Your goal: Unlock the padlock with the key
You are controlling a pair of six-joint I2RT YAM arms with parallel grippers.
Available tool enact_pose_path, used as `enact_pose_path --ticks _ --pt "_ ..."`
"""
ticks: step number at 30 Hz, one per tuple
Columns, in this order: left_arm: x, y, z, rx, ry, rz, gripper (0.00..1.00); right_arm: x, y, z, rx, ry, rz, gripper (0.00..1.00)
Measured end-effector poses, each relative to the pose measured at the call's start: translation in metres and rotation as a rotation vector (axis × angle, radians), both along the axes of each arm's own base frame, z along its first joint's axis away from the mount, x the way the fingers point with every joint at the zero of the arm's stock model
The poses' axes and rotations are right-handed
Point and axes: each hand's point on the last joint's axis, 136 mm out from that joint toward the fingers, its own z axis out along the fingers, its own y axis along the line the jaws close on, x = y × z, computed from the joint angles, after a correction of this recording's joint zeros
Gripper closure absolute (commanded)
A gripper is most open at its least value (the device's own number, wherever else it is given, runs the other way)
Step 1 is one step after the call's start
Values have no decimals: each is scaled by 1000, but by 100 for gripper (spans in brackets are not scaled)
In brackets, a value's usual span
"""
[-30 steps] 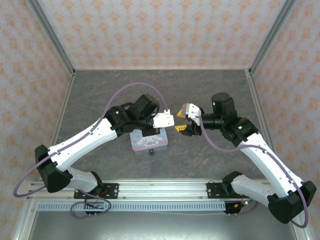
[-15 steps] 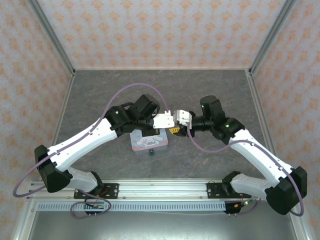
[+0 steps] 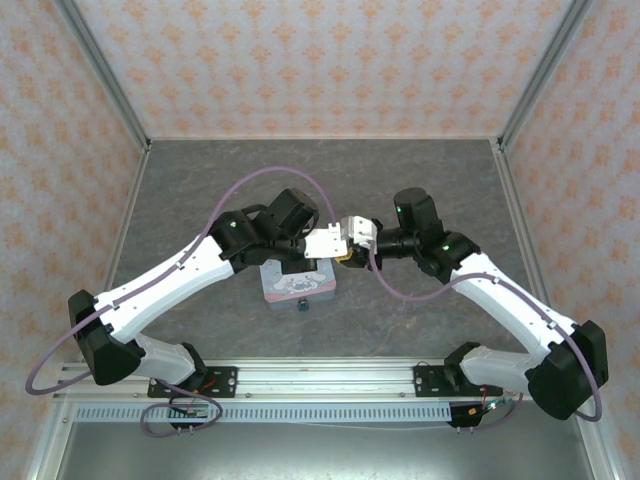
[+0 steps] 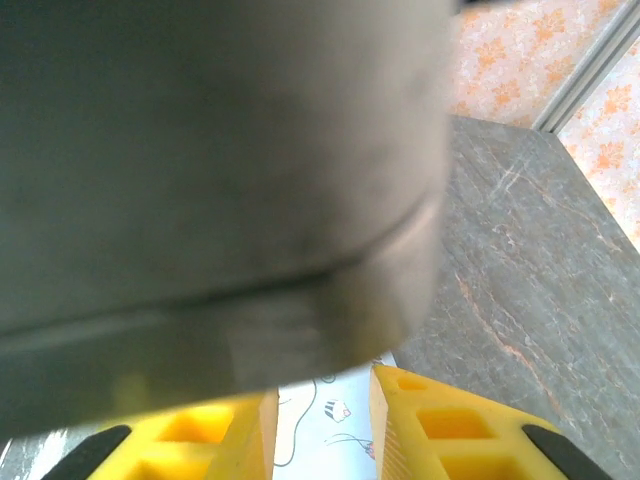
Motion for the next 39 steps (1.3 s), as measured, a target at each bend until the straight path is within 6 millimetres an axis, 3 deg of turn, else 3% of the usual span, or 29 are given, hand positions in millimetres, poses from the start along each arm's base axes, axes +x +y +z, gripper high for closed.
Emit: enact_pose_path --ticks 17,24,31,36,37,39 --pt "-3 2 5 -23 -15 -4 100 3 10 9 87 6 -9 72" --pt "-4 2 6 -26 -18 -5 100 3 10 9 87 7 -6 80" --pt "-4 3 6 -24 -18 -3 100 -1 10 6 78 19 7 99" --pt "-4 3 4 -22 -15 -3 100 -2 9 4 71 23 12 100" --pt "-4 3 4 -22 -15 -4 96 -2 9 4 71 23 12 100" --pt "-4 4 5 -24 -16 -2 79 -2 9 4 73 29 9 100"
